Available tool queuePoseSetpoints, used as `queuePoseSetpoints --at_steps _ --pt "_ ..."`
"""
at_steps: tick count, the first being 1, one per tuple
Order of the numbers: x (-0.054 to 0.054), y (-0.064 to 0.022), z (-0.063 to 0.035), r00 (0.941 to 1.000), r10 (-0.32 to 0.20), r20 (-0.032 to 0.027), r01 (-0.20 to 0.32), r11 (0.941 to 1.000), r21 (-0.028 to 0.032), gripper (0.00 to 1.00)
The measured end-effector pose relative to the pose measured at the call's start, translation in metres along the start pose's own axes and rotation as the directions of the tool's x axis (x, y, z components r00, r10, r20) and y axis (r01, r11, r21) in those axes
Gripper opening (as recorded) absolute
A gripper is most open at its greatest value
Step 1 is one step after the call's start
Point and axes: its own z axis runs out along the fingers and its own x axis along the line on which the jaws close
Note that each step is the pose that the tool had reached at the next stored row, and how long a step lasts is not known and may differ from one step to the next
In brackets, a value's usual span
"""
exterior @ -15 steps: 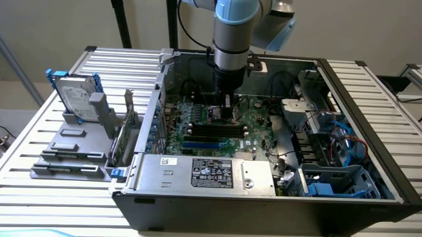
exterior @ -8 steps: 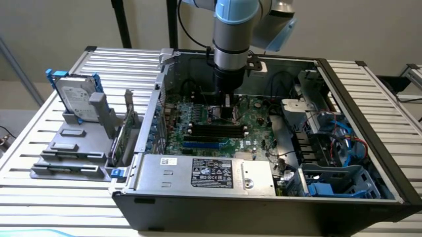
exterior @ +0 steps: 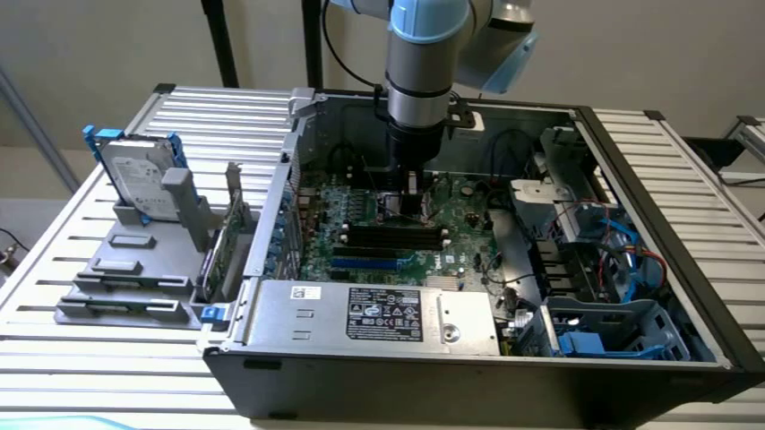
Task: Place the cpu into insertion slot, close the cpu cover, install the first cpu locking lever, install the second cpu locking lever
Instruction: 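Place the cpu into insertion slot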
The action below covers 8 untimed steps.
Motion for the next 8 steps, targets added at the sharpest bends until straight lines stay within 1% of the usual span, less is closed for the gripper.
queuePoseSetpoints --at_steps 1,3,4,8 --pt "0.0000 0.0000 0.0000 1.0000 0.000 0.0006 0.000 1.0000 0.0000 0.56" --pt "0.0000 0.0000 0.0000 1.0000 0.000 0.0019 0.000 1.0000 0.0000 0.56" --pt "0.0000 0.0000 0.0000 1.0000 0.000 0.0024 0.000 1.0000 0.0000 0.63" --pt "0.0008 0.0000 0.0000 1.0000 0.000 0.0027 0.000 1.0000 0.0000 0.63"
